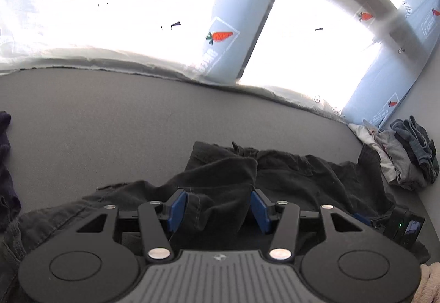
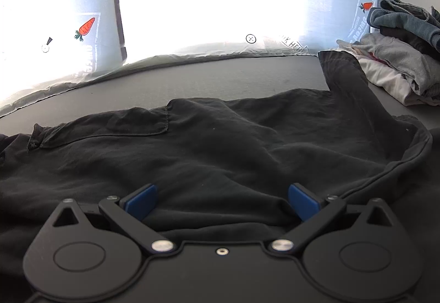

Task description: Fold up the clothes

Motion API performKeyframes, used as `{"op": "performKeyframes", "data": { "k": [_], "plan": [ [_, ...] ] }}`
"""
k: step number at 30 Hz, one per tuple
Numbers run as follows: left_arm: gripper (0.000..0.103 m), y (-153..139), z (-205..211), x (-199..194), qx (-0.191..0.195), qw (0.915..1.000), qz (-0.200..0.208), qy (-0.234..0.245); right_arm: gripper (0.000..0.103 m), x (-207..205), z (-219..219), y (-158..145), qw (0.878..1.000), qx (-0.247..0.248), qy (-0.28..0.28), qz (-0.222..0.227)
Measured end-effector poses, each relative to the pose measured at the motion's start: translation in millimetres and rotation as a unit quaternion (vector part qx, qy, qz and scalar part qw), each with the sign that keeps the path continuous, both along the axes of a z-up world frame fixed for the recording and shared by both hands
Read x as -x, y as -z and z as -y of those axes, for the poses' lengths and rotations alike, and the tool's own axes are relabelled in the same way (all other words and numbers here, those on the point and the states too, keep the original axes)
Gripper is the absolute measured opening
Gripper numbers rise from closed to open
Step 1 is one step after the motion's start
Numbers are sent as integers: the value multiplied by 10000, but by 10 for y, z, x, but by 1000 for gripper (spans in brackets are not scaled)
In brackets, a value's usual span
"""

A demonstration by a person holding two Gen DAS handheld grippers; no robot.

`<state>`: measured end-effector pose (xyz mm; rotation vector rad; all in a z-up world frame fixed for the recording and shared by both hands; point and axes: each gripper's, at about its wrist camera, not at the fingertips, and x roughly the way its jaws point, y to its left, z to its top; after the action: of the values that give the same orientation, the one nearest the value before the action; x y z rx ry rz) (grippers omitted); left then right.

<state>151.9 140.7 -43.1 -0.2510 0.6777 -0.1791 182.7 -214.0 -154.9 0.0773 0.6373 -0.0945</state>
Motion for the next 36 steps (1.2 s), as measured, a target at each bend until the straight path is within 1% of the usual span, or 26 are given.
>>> {"op": "performKeyframes", "data": {
  "k": [2,4,6,8,10,12,13,14,16,18,19,20,22,24,25,26,29,34,36],
  "plan": [
    [52,-210,-205,-13,16,9990,401,-179,103,3,5,0,10000,-15,-5,10],
    [52,-262,-449,-119,-50,9976,469,-504,103,2,-1,2,10000,-9,-5,9],
    [52,-159,-711,-302,-286,9951,125,-937,103,2,-9,3,10000,0,-1,8],
    [52,37,-935,-483,-527,9920,-373,-1083,103,2,-10,3,10000,-5,0,10],
    [52,300,-1078,-645,-595,9887,-982,-965,103,2,-10,3,10000,-9,2,11],
    [52,528,-1171,-722,-627,9837,-1471,-826,103,3,-9,2,10000,-14,3,13],
    [52,616,-1198,-711,-623,9813,-1647,-778,103,3,-8,1,10000,-17,3,14],
    [52,660,-1197,-698,-498,9816,-1684,-752,103,2,-7,0,10000,-16,2,13],
    [53,693,-1195,-634,-35,9838,-1662,-668,103,3,-8,2,10000,-9,2,11],
    [54,735,-1167,-587,415,9828,-1689,-614,103,2,-11,2,10000,3,4,7],
    [54,764,-1141,-563,560,9822,-1712,-540,103,1,-13,3,10000,10,5,5],
    [54,802,-1104,-540,657,9814,-1754,-424,103,0,-16,3,10000,17,6,2],
    [54,876,-1021,-491,724,9792,-1888,-188,103,-1,-21,4,10000,32,8,-2],
    [54,897,-974,-425,720,9804,-1830,-140,103,-2,-23,5,10000,46,11,-6],
    [54,899,-982,-403,777,9800,-1826,-154,103,-1,-23,6,10000,50,11,-7],
    [54,910,-1010,-393,901,9782,-1862,-165,103,-1,-22,6,10000,54,11,-8],
    [54,989,-1126,-421,1404,9687,-2038,-218,103,-2,-27,8,10000,69,14,-13],
    [54,1038,-1249,-453,1828,9622,-2014,-142,103,-2,-35,9,10000,87,18,-17],
    [55,1069,-1314,-489,2055,9567,-2056,-179,103,-3,-35,8,10000,91,17,-19]
  ]
}}
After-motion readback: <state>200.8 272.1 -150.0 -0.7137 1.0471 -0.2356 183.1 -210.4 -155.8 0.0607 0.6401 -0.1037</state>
